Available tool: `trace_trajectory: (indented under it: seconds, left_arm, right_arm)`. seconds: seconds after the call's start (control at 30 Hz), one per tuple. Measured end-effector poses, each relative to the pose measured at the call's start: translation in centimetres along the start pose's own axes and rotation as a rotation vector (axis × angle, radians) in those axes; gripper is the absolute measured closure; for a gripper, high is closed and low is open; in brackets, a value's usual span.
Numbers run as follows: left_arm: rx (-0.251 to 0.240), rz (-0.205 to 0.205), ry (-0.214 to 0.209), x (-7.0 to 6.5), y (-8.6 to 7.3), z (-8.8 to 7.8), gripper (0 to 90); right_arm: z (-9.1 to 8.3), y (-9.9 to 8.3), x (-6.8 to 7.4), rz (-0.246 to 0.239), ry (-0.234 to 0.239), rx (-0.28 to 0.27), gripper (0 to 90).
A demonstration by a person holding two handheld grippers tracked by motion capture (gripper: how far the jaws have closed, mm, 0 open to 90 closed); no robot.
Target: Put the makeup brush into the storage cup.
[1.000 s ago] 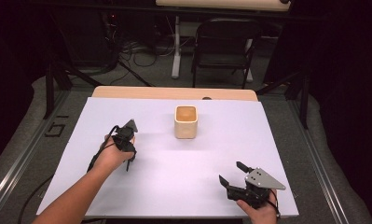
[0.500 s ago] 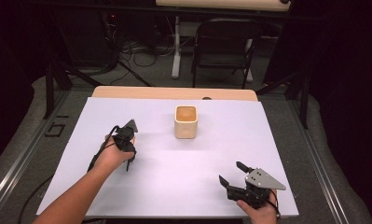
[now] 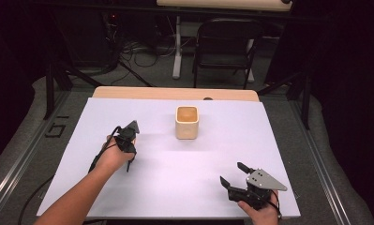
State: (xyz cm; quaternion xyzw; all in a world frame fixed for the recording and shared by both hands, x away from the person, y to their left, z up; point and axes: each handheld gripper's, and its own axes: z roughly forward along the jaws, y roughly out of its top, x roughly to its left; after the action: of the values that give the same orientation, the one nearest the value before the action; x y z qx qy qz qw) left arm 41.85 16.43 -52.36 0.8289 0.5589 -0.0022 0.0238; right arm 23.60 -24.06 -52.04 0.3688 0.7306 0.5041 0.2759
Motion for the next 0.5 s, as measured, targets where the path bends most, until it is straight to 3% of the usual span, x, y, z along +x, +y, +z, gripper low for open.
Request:
trace_trajectory:
  seconds: [0.13, 0.17, 0.5]
  left_arm:
    - [0.007, 0.007, 0.008, 0.03, 0.04, -0.02, 77.6]
    - [0.008, 0.014, 0.013, 0.15, 0.07, -0.02, 83.4]
    - [0.014, 0.005, 0.002, 0.30, 0.13, -0.01, 84.3]
  right_arm:
    - [0.03, -0.01, 0.01, 0.000, 0.000, -0.002, 21.1]
    - [0.00, 0.00, 0.00, -0.002, 0.001, 0.000, 21.1]
    - [-0.01, 0.00, -0.02, 0.001, 0.002, 0.002, 21.1]
